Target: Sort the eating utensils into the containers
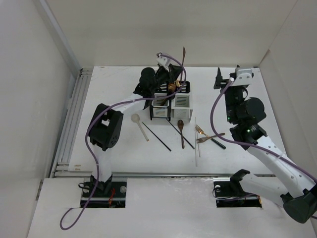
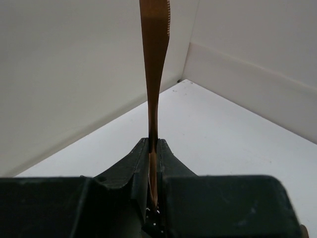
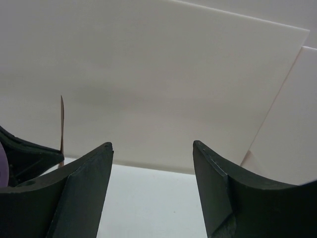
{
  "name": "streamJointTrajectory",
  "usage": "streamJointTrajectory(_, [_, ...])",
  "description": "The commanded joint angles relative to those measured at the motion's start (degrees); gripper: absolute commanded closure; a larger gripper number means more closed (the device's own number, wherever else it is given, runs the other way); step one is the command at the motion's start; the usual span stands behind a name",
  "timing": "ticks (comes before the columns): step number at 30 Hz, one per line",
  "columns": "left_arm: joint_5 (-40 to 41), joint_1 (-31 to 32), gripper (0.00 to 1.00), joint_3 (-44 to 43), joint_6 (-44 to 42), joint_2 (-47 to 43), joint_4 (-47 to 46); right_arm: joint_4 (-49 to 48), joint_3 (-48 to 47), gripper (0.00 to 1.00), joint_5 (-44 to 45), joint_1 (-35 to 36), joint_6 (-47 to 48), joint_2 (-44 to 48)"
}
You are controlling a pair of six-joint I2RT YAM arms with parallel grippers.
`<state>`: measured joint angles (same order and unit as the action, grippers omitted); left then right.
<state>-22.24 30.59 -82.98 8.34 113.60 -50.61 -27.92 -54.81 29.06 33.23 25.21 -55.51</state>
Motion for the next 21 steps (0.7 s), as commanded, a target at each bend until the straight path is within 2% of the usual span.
streamJointTrajectory(1, [-0.2,-0.5,1.0,-2.7,2.1,1.3,-8.6,4.5,-1.1,0.29,1.6,0.5,1.7,0.7])
streamJointTrajectory(5, [-0.9,0.1,1.0,-3.2,3.4,4.3,-8.6,10.9,-0.6,0.22,3.2,0.5,-0.5,1.9])
streamJointTrajectory(7, [-0.2,0.1,1.0,-3.2,3.4,5.0,-8.6,17.3,0.1,0.22,1.5,0.5,-3.2,3.5])
streamJointTrajectory(10, [0.5,0.7,1.0,-2.7,2.6,6.8,-8.6,23.3,2.7,0.15,-3.3,-0.5,-6.7,5.8])
streamJointTrajectory(13, [0.5,0.7,0.99,-2.7,2.6,8.5,-9.2,29.6,3.3,0.14,-12.3,-4.2,-8.2,7.2])
streamJointTrajectory(14, [1.4,0.7,0.92,-2.7,2.6,8.5,-9.2,31.3,3.3,0.14,-14.9,-5.2,-8.2,7.2])
streamJointTrajectory(17, [2.7,0.7,0.81,-2.1,2.6,9.0,-9.8,40.2,0.1,0.12,-23.1,-9.4,-6.3,5.4])
streamJointTrajectory(18, [2.7,0.7,0.66,-1.5,2.6,9.0,-9.8,42.6,-0.9,0.12,-27.0,-11.2,-4.9,4.5])
streamJointTrajectory(21, [2.7,0.7,0.57,-0.3,2.6,8.4,-9.8,52.2,-4.3,0.12,-35.9,-13.2,4.6,0.8])
